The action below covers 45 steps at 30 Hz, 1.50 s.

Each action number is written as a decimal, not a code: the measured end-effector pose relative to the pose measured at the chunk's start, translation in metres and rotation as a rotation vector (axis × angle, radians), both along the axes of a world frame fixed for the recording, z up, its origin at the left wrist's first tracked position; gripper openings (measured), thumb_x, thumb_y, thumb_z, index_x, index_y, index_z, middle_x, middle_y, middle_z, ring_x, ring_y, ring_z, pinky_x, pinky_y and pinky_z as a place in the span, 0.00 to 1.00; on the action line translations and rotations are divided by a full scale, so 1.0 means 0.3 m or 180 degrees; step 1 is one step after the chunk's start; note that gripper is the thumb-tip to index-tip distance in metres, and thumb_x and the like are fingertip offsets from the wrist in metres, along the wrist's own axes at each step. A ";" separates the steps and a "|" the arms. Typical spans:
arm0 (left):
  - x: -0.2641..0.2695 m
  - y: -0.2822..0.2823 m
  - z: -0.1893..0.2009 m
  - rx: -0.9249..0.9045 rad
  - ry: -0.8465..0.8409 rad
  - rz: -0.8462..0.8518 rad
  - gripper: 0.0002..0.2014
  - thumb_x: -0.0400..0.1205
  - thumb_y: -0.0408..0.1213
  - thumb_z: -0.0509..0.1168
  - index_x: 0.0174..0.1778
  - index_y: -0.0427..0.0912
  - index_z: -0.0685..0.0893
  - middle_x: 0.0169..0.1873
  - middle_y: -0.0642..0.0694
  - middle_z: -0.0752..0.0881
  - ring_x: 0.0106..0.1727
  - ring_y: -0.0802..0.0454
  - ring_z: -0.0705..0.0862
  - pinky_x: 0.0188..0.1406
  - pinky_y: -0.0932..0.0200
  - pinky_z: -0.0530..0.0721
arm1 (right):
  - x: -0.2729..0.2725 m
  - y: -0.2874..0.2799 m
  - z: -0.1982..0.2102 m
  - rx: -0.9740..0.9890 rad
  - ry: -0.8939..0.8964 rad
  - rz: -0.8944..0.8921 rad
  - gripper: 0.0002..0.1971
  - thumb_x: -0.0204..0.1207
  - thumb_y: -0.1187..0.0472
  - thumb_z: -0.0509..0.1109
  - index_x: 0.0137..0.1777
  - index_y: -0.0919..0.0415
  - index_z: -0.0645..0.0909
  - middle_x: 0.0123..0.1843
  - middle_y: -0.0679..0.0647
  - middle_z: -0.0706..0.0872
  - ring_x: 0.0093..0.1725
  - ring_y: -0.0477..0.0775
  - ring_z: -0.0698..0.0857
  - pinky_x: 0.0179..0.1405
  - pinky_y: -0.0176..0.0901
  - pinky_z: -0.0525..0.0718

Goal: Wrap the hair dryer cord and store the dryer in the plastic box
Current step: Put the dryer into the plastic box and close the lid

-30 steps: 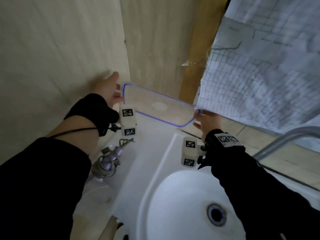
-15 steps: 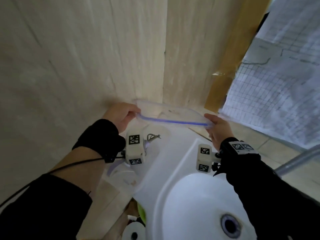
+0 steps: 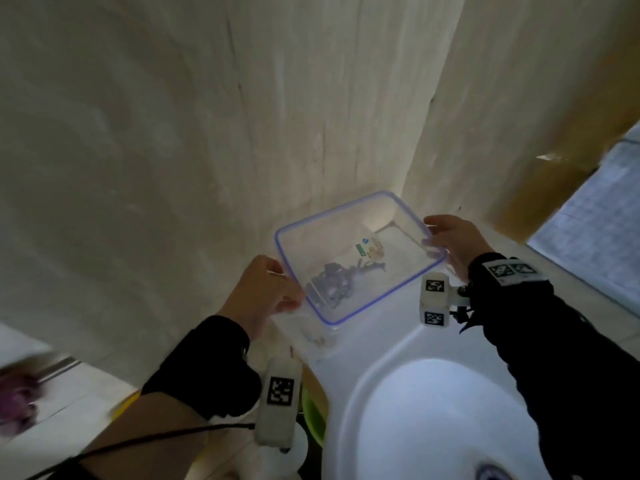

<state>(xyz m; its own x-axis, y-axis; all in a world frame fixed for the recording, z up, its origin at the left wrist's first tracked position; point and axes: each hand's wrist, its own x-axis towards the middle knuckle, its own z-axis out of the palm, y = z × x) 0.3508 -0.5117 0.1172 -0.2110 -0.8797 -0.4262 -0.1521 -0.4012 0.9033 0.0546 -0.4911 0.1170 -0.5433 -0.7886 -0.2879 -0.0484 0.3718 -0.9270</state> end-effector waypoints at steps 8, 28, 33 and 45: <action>0.132 0.047 -0.069 0.0209 -0.0287 0.0069 0.18 0.68 0.24 0.75 0.40 0.39 0.70 0.35 0.41 0.79 0.36 0.45 0.82 0.41 0.48 0.88 | 0.079 -0.124 -0.060 0.0331 0.0747 0.0712 0.22 0.67 0.82 0.65 0.62 0.70 0.79 0.51 0.63 0.81 0.49 0.59 0.79 0.50 0.49 0.76; 0.087 0.047 -0.132 0.0491 0.0096 0.0280 0.10 0.79 0.32 0.68 0.40 0.26 0.80 0.45 0.26 0.87 0.40 0.38 0.88 0.36 0.53 0.91 | 0.078 -0.123 -0.075 0.0693 0.0867 0.0799 0.22 0.67 0.81 0.64 0.62 0.72 0.79 0.53 0.69 0.84 0.47 0.63 0.82 0.65 0.62 0.80; 0.023 -0.013 -0.130 0.0090 -0.0123 0.0267 0.08 0.79 0.34 0.68 0.42 0.30 0.79 0.46 0.22 0.86 0.39 0.39 0.86 0.31 0.57 0.90 | 0.012 -0.064 -0.078 0.0757 0.0655 0.0559 0.20 0.68 0.78 0.65 0.61 0.70 0.78 0.48 0.73 0.84 0.45 0.64 0.82 0.48 0.51 0.80; -0.042 -0.072 -0.152 0.0157 -0.0121 0.0115 0.14 0.76 0.33 0.71 0.29 0.39 0.73 0.33 0.39 0.83 0.33 0.46 0.83 0.20 0.62 0.85 | -0.002 -0.008 -0.150 0.0281 0.0227 0.0223 0.18 0.74 0.71 0.62 0.64 0.68 0.76 0.39 0.57 0.82 0.35 0.55 0.80 0.49 0.56 0.79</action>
